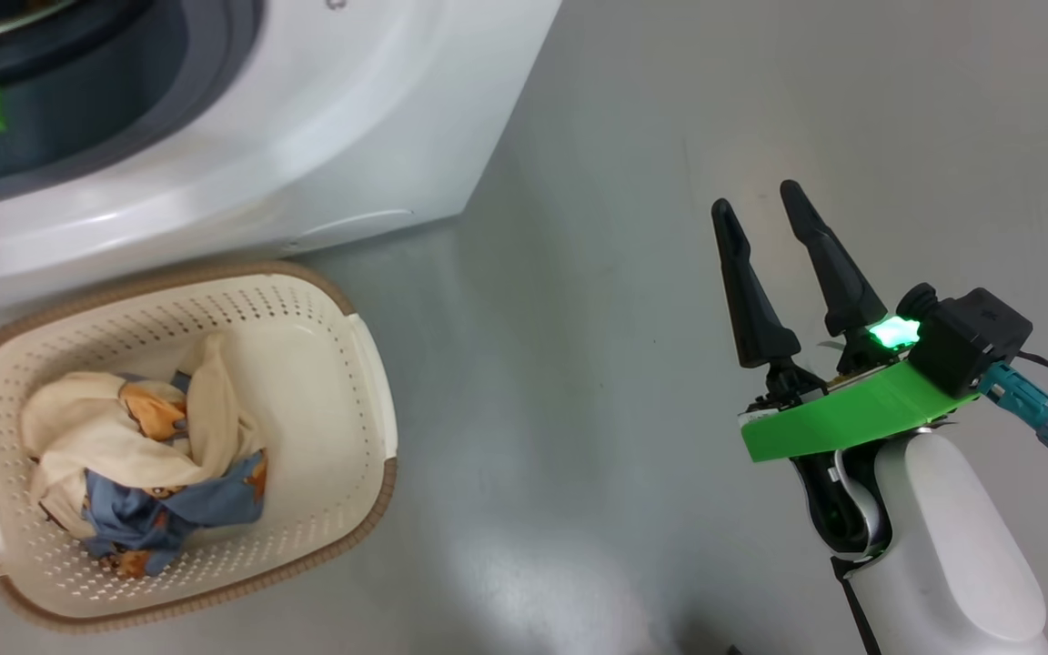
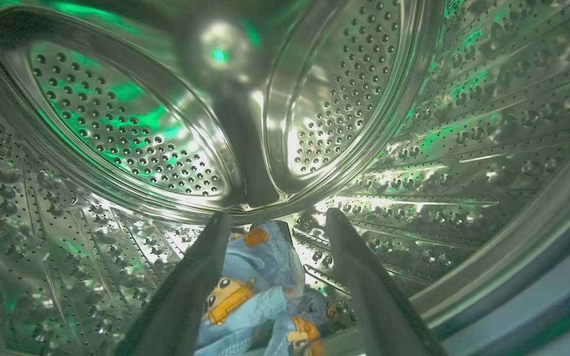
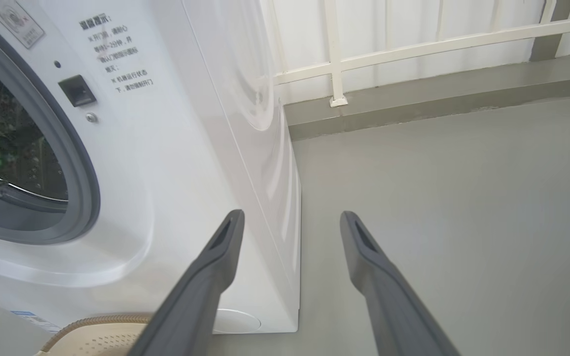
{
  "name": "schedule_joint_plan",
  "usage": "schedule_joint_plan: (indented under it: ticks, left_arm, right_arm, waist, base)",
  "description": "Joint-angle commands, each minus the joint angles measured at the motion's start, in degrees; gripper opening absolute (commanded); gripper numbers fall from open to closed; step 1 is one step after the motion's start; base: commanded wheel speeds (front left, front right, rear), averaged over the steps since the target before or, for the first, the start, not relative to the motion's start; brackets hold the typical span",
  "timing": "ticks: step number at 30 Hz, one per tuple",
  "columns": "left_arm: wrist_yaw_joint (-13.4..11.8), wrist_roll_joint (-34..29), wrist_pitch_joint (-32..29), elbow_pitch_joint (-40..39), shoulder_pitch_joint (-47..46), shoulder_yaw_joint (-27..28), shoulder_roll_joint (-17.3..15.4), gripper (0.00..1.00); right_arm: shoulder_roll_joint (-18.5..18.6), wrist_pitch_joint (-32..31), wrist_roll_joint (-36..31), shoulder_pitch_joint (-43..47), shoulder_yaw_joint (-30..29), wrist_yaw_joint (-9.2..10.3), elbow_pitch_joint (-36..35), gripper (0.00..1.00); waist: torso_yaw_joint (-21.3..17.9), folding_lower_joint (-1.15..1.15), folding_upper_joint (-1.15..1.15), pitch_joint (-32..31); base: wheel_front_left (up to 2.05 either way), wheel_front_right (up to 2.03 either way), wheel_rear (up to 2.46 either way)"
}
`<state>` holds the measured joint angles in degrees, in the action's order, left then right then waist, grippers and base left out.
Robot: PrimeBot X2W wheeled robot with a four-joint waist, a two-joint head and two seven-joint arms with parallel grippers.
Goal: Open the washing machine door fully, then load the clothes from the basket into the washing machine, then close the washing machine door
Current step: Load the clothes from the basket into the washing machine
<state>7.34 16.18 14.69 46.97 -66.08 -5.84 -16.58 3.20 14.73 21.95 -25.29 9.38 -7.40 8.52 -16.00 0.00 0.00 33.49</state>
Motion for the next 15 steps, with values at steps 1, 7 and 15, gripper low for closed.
schedule_joint_plan:
  ticks: [1,7,15]
  left_arm:
    - [0.1,-0.5,0.3,-1.8,1.8,0.6,-2.0,1.00]
    - [0.1,-1.0,0.3,-6.6,8.7,1.9,-1.5,1.00]
    - [0.1,-0.5,0.3,-12.6,18.4,4.0,-0.3,1.00]
  right_arm:
    - [-0.3,0.3,0.5,0.7,1.0,-0.09,-1.0,1.00]
    - [-0.3,0.3,0.8,1.3,0.6,-0.09,-0.5,1.00]
    - [-0.3,0.3,0.4,2.7,-0.1,-0.09,0.4,1.00]
  waist:
    - [0.8,0.00,0.00,-1.5]
    - [1.7,0.00,0.00,-4.4]
    - [3.7,0.00,0.00,-8.7]
  base:
    - [0.00,0.00,0.00]
    - [0.00,0.00,0.00]
    - [0.00,0.00,0.00]
